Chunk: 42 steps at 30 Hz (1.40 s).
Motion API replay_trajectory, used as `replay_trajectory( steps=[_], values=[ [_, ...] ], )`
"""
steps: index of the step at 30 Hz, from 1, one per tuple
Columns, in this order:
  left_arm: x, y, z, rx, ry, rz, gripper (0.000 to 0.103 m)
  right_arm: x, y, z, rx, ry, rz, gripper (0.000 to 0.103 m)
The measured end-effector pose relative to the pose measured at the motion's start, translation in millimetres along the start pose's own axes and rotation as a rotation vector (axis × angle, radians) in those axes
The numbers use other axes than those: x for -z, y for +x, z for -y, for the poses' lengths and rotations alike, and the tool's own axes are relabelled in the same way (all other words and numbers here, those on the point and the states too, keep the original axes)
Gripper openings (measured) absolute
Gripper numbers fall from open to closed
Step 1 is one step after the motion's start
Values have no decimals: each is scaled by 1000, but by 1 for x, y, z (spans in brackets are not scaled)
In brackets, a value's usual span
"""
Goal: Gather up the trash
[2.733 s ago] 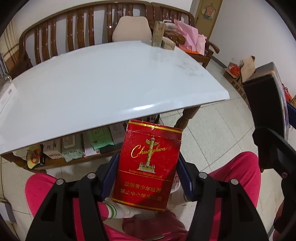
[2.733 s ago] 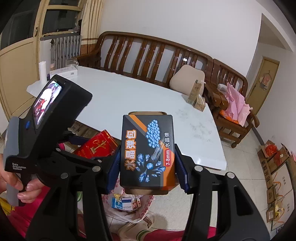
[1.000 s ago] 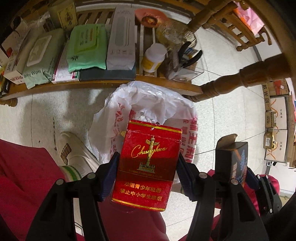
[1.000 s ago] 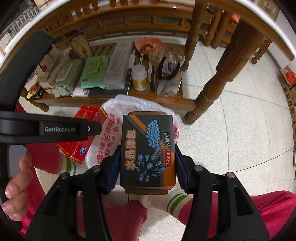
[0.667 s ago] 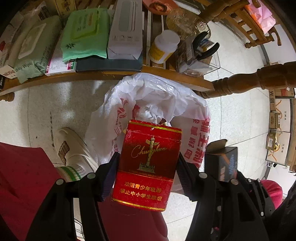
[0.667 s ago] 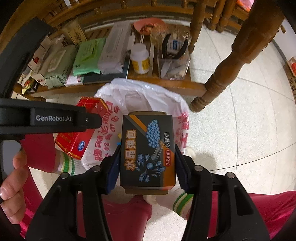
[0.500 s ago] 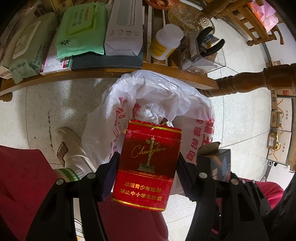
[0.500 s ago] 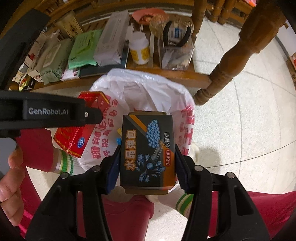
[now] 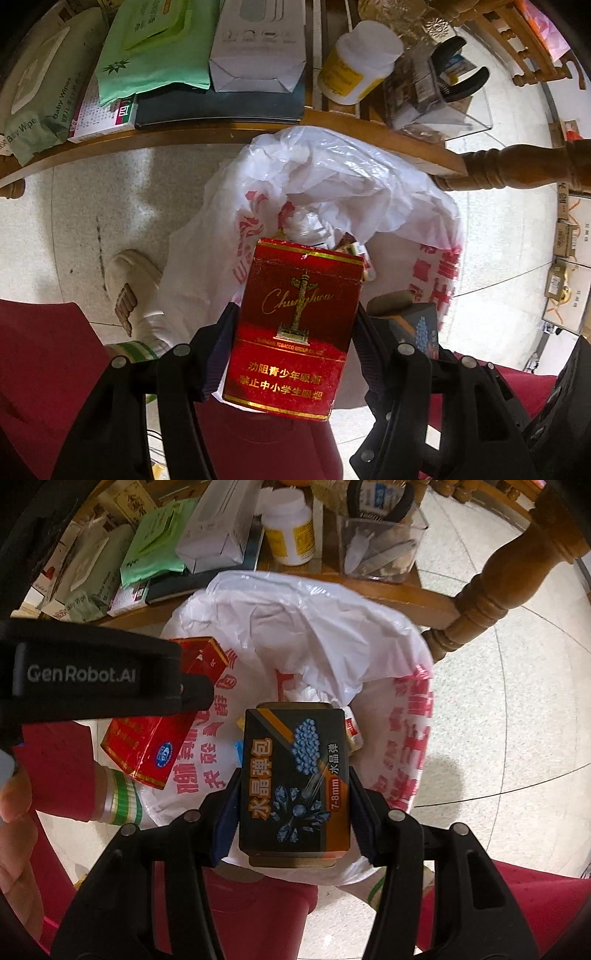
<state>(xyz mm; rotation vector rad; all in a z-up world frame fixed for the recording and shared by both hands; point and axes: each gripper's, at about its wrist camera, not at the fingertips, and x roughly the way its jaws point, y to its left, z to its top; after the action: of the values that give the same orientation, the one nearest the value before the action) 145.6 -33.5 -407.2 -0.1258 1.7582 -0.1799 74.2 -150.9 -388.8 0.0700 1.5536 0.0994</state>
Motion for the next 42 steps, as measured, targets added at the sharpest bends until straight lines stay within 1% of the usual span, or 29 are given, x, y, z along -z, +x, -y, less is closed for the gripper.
replay_trajectory(
  steps=[3,6,7,8,9,10,11,13,17,21,25,28,30,33,35,38,42],
  values=[
    [-2,3,-1,10,-3,-11,59,-2,4,-3,-6,-5,-4,52],
    [-3,5,0,-8,4,-17,61,-2,6,-5,-11,-11,-6,52],
    [-4,6,0,-11,2,-18,61,-2,7,-5,-12,-12,-8,57],
    [-4,6,-1,-14,-3,-24,68,-1,7,-6,-14,-12,-8,68],
    [-4,7,-3,-14,-14,-34,80,-1,8,-6,-17,-10,-6,73],
    [-5,8,-6,-2,-29,-41,83,-1,8,-7,-18,-7,-2,76],
    [-5,6,-9,2,-42,-37,84,-1,6,-6,-17,-4,3,76],
    [-5,2,-14,-18,-57,-23,84,-1,4,-7,-15,-5,11,76],
    [-2,-2,-17,-39,-60,-21,86,1,-1,-6,-12,-1,17,76],
    [2,-10,-19,-70,-53,1,87,3,-10,-2,-10,6,32,76],
    [12,-27,-19,-118,-26,55,89,7,-29,3,-12,30,70,76],
    [23,-43,-16,-150,4,107,89,9,-52,8,-10,50,124,76],
    [29,-54,-14,-167,19,137,89,11,-69,11,7,57,169,77],
    [42,-75,-11,-188,37,205,89,15,-96,14,37,70,239,78],
    [51,-90,-8,-193,48,251,89,20,-116,14,42,73,291,83],
    [66,-112,-2,-205,67,319,89,26,-139,11,59,61,352,84],
    [86,-138,2,-217,88,396,90,37,-166,4,58,48,419,85]
  ],
)
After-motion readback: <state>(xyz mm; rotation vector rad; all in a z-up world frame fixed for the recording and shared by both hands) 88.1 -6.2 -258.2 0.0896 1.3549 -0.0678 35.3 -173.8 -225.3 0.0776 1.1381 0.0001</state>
